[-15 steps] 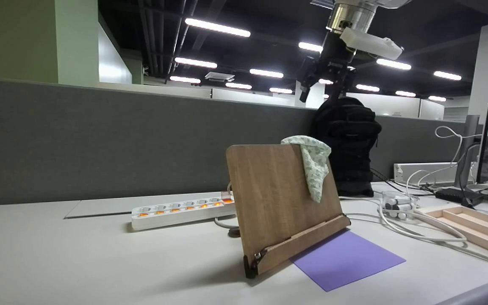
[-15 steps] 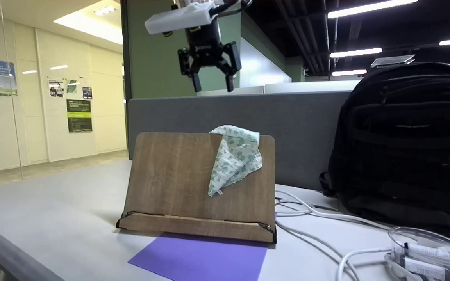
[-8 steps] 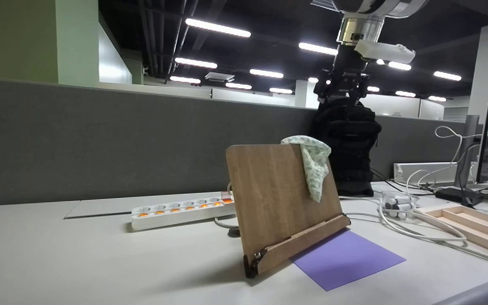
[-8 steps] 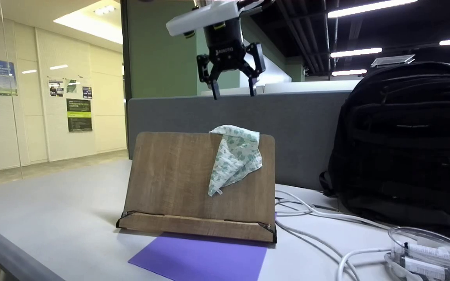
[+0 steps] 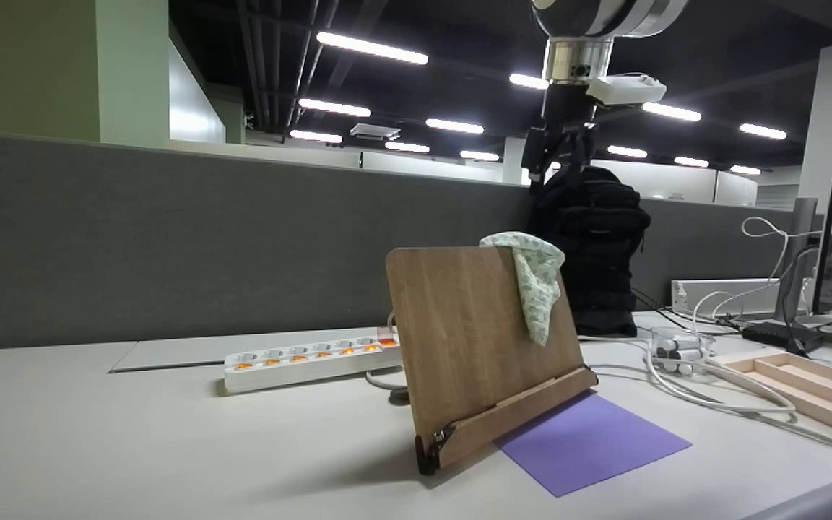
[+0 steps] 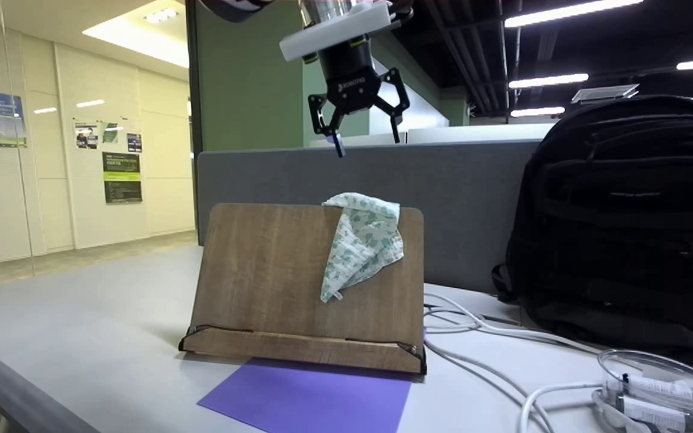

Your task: Take the cloth off the brown stand and put it on the table

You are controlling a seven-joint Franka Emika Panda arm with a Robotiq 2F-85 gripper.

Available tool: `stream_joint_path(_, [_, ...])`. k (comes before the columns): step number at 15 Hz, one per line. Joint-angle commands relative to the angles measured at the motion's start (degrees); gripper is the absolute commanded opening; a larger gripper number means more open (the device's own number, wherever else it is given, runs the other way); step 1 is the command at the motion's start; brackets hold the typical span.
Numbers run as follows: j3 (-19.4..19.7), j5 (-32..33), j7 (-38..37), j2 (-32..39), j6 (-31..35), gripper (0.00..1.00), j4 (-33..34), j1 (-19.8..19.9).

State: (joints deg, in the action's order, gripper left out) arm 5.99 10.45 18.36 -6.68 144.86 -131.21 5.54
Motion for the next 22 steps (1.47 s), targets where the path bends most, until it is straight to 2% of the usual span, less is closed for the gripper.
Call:
stream_joint_path(1, [0.33,-2.83,6.36,5.73,-0.75,1.00,6.00,-1.12])
stream_joint_path(8, [-1.74,-16.61,23.34,12.93,-5.95,1.00,11.89,-0.09])
stream_joint_path(11, [-2.51,-16.47,25.89,14.06,-11.01,1.00,13.20,0.00])
stream_joint_path(16, [-2.36,-13.01,23.82,15.01,-15.95,1.00,14.42,-0.04])
stream_joint_path(17, [-2.33,-13.22,23.93,15.14,-15.89,0.75,14.38,0.12])
stream_joint_path(18, [-2.30,-13.35,23.88,15.29,-15.89,0.73,14.47,0.29])
stream_joint_path(19, [-2.26,-13.40,23.72,15.37,-15.63,0.67,14.47,0.41])
stream_joint_path(22, [-2.21,-13.40,23.74,15.54,-14.65,0.43,14.44,0.77])
